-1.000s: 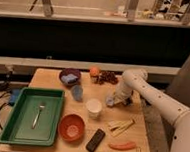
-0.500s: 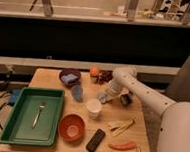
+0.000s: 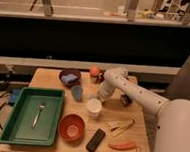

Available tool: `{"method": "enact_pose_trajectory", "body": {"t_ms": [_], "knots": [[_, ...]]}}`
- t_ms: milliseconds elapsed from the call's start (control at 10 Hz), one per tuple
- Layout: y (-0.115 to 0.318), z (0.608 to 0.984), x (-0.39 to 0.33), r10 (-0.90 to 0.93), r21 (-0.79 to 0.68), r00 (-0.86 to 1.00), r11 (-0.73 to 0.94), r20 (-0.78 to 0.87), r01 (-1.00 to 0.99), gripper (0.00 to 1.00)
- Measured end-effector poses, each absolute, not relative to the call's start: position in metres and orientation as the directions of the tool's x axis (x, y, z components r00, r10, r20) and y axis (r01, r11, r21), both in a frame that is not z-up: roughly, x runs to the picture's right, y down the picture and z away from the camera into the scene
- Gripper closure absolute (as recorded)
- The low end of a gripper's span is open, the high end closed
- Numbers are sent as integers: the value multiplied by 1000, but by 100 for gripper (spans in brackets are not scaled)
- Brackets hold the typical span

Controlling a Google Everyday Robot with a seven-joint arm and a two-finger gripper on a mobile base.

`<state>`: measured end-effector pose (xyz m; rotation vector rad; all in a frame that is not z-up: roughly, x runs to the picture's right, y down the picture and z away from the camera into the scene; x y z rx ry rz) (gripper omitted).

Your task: Wipe table surface with towel

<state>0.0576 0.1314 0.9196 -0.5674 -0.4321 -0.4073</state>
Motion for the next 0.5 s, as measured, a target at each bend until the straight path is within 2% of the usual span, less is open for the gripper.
{"method": "enact_pose_trajectory", "body": {"t_ms": [500], "knots": [[143,891,116,-245,-440,847,767,472,467,100]]}}
